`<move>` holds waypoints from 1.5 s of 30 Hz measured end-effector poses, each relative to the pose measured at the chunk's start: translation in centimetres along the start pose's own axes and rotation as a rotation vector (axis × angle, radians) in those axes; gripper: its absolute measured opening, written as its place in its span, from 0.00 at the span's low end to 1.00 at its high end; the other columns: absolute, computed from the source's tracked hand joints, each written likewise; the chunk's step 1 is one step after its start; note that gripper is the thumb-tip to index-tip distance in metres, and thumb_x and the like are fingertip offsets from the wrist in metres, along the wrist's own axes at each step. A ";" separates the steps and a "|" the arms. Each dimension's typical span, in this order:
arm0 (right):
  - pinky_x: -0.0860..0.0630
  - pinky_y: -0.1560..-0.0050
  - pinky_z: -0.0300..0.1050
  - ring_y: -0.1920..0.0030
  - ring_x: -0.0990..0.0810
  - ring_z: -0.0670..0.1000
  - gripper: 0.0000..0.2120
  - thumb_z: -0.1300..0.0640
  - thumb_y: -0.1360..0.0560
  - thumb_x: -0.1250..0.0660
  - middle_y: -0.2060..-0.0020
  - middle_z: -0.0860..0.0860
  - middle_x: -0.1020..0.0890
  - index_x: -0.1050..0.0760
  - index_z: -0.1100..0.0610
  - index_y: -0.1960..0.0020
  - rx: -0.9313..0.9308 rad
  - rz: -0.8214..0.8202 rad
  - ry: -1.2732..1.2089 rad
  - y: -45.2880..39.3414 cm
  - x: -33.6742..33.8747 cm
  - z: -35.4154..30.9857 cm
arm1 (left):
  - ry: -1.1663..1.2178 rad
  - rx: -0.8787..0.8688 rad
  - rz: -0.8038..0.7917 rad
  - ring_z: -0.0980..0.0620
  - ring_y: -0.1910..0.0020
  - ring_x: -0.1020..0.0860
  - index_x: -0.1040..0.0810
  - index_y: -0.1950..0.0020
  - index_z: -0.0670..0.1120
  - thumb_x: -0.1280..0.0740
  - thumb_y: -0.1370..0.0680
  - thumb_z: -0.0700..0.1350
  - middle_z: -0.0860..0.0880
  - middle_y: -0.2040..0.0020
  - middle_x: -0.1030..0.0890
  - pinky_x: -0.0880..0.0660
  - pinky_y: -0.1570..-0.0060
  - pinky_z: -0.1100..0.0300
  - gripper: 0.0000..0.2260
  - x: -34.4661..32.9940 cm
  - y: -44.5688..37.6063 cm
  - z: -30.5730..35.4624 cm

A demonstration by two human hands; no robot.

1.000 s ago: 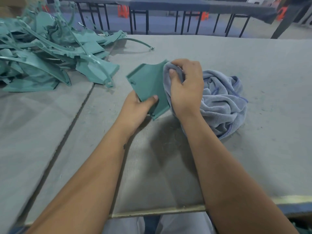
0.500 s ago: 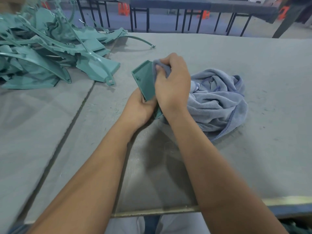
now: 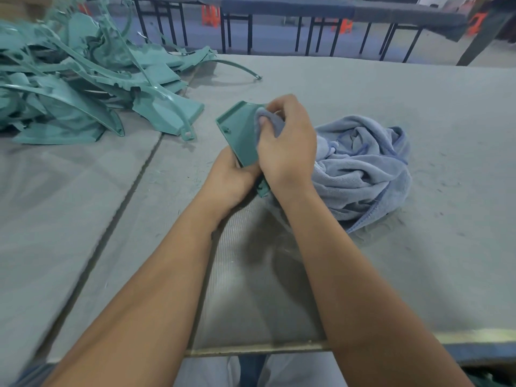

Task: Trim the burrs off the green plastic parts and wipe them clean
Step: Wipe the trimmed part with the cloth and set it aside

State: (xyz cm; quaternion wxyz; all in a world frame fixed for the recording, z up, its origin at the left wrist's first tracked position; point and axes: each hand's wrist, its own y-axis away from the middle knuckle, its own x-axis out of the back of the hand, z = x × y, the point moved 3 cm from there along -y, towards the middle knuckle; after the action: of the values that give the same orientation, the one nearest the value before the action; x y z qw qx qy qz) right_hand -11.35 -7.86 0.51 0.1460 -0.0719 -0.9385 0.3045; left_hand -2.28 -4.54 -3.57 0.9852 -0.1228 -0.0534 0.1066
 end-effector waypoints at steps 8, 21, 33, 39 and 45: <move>0.25 0.56 0.53 0.58 0.22 0.53 0.04 0.67 0.34 0.31 0.64 0.48 0.22 0.19 0.60 0.62 0.279 -0.183 -0.014 1.7 -1.5 -1.4 | -0.198 -0.165 0.037 0.81 0.60 0.28 0.26 0.50 0.48 0.42 0.21 0.34 0.59 0.58 0.29 0.32 0.58 0.81 0.11 0.2 -0.1 0.5; 0.25 0.52 0.39 0.58 0.20 0.45 0.03 0.65 0.32 0.29 0.65 0.44 0.20 0.17 0.59 0.60 0.113 -0.370 -0.043 1.0 0.5 -0.1 | 0.054 -0.160 -0.141 0.62 0.58 0.19 0.23 0.54 0.45 0.32 0.34 0.26 0.56 0.62 0.17 0.23 0.57 0.66 0.16 0.1 0.2 1.1; 0.29 0.64 0.37 0.70 0.27 0.42 0.06 0.62 0.34 0.25 0.75 0.43 0.23 0.20 0.58 0.68 -0.058 -0.424 0.085 0.3 0.0 0.6 | 0.269 0.009 -0.191 0.47 0.53 0.19 0.22 0.49 0.40 0.39 0.32 0.19 0.47 0.57 0.17 0.22 0.49 0.52 0.21 0.0 0.5 0.1; 0.34 0.70 0.32 0.73 0.29 0.40 0.10 0.62 0.32 0.27 0.75 0.43 0.25 0.25 0.55 0.70 -0.114 -0.593 0.251 0.0 1.5 1.9 | 0.393 0.133 -0.220 0.52 0.58 0.21 0.23 0.46 0.44 0.40 0.32 0.36 0.49 0.55 0.18 0.24 0.55 0.58 0.16 0.5 0.2 0.0; 0.28 0.65 0.46 0.63 0.22 0.59 0.13 0.57 0.30 0.29 0.69 0.59 0.20 0.26 0.60 0.70 -0.151 -0.680 0.469 0.1 0.6 2.2 | 0.408 0.240 0.065 0.50 0.52 0.18 0.23 0.41 0.46 0.42 0.17 0.46 0.49 0.51 0.15 0.24 0.48 0.52 0.10 0.7 -0.7 -0.9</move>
State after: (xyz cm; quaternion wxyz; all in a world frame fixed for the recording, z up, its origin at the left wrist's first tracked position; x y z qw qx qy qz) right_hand -12.64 -8.88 -1.08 0.4423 0.1640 -0.8698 0.1447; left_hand -1.32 -5.26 -4.25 0.9792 -0.0255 0.1640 0.1170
